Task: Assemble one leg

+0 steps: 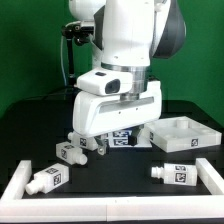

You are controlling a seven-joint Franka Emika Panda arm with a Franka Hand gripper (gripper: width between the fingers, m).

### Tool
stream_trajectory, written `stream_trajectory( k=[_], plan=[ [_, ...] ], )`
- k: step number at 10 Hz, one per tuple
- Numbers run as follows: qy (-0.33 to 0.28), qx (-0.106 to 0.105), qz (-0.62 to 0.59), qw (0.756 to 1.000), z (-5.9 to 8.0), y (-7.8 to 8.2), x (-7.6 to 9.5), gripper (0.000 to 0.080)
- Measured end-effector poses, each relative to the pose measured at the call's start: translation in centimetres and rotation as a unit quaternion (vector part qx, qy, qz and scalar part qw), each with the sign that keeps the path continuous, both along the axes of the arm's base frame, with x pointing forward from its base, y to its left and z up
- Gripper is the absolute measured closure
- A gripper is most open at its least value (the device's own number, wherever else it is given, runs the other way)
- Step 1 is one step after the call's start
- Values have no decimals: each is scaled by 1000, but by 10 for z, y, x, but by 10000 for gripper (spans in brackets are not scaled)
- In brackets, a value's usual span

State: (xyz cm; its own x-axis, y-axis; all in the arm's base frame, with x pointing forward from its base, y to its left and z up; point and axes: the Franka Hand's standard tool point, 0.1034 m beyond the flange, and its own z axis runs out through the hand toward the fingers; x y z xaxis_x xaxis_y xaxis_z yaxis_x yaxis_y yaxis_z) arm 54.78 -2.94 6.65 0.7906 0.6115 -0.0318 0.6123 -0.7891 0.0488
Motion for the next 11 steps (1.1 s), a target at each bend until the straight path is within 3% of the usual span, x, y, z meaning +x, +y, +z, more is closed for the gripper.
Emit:
stream_trajectory(
  k=[2, 3, 6, 7, 11],
  plan=[
    [-6, -1, 13, 1000, -3, 8, -2, 150],
    [-9, 2, 36, 999, -5, 31, 2, 150],
    [-31, 4, 66, 997, -18, 114, 40, 150],
    [-36, 6, 64, 997, -25, 116, 39, 150],
    [-35, 5, 61, 998, -25, 111, 39, 150]
  ],
)
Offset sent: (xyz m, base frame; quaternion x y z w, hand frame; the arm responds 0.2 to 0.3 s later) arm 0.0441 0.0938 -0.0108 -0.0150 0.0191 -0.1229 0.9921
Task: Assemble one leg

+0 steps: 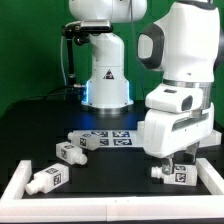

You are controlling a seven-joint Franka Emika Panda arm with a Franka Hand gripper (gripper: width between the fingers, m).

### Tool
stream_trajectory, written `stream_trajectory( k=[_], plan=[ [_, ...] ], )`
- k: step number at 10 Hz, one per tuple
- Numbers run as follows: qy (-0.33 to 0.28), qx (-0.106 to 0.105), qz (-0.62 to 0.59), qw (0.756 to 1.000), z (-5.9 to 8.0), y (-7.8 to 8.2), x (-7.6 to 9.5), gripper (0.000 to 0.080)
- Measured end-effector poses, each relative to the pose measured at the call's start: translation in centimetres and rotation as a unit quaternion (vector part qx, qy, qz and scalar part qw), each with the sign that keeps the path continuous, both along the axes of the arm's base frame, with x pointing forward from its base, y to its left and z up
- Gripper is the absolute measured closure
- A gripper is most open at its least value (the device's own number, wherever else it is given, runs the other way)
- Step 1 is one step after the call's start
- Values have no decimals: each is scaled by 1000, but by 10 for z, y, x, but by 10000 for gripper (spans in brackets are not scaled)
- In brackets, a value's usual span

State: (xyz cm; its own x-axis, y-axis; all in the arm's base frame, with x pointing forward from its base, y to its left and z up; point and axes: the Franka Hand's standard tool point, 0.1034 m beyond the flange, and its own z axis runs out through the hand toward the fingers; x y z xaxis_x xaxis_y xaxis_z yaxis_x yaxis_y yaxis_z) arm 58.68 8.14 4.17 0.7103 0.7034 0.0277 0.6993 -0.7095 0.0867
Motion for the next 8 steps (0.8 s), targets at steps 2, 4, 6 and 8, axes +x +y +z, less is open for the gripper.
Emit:
stream_trajectory(
  k=[2, 4, 6, 8],
  plan=[
    [-12, 3, 16, 1000, -10, 3, 2, 150],
    [-31, 10, 7, 999, -8, 9, 9, 150],
    [-29, 8, 6, 1000, -1, 13, 10, 150],
    [-29, 8, 5, 1000, -1, 13, 10, 150]
  ],
)
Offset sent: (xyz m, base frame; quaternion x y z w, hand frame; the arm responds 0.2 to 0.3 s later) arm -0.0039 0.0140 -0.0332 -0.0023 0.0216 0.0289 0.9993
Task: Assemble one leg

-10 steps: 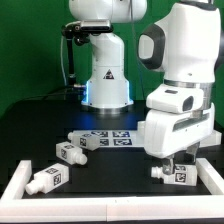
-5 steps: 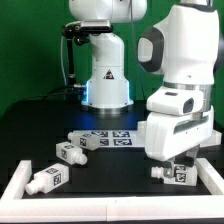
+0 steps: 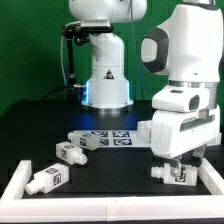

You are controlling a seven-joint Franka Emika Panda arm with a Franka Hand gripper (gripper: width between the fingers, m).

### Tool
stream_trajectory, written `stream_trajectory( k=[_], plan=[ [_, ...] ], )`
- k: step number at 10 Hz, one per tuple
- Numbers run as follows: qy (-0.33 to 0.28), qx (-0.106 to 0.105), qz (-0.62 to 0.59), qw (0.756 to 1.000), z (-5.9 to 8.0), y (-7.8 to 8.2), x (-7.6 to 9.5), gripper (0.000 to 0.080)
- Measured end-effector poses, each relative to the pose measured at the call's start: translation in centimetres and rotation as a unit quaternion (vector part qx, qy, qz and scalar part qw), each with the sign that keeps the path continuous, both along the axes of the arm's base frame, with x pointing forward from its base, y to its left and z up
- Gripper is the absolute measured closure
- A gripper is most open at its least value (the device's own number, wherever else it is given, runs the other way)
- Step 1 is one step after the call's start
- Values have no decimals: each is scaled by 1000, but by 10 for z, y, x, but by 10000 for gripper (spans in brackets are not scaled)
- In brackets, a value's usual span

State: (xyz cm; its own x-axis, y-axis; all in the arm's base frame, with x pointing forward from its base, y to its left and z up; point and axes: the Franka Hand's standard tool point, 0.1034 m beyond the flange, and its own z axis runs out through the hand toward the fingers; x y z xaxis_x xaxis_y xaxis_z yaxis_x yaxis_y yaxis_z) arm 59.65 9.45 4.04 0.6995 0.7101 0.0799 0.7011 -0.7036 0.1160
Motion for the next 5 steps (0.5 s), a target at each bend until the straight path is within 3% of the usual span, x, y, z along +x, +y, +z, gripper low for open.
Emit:
stream_trajectory(
  k=[2, 4, 5],
  plan=[
    [20, -5, -6, 1000, 3, -2, -6, 150],
    [98, -27, -23, 995, 5, -9, -25, 150],
    [102, -28, -22, 994, 3, -8, -25, 150]
  ],
)
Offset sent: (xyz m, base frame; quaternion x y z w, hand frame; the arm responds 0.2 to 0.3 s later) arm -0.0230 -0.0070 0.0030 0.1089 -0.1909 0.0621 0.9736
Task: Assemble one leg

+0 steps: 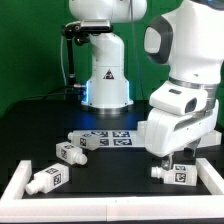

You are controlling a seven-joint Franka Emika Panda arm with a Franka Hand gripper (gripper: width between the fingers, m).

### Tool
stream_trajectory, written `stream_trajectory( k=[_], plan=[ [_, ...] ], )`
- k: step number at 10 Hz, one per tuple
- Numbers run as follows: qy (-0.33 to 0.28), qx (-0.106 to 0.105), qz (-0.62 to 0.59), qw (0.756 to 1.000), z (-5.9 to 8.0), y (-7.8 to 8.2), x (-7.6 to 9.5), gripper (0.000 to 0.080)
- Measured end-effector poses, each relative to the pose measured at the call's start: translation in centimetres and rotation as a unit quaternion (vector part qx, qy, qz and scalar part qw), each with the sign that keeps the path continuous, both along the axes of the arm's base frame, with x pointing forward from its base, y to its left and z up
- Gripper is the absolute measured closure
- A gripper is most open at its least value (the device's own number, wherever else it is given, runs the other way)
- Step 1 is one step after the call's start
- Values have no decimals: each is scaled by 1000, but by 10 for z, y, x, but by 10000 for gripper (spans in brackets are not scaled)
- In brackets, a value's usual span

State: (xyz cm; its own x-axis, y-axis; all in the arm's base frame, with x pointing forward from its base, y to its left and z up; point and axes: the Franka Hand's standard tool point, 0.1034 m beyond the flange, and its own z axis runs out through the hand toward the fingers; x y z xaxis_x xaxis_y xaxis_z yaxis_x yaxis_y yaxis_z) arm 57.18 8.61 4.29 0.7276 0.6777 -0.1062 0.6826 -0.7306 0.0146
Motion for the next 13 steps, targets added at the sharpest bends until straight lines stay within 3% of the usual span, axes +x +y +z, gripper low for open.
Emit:
stream_trajectory(
  k=[4, 7, 10, 11, 12, 13],
  plan=[
    [-10, 9, 10, 1000, -18, 10, -15, 150],
    [-11, 10, 7, 1000, -30, 6, -18, 150],
    [-11, 10, 7, 1000, -32, 6, -18, 197],
    [-11, 10, 7, 1000, -32, 6, -18, 376],
    [-11, 10, 7, 1000, -32, 6, -18, 376],
    [-11, 10, 7, 1000, -32, 6, -18, 518]
  ],
)
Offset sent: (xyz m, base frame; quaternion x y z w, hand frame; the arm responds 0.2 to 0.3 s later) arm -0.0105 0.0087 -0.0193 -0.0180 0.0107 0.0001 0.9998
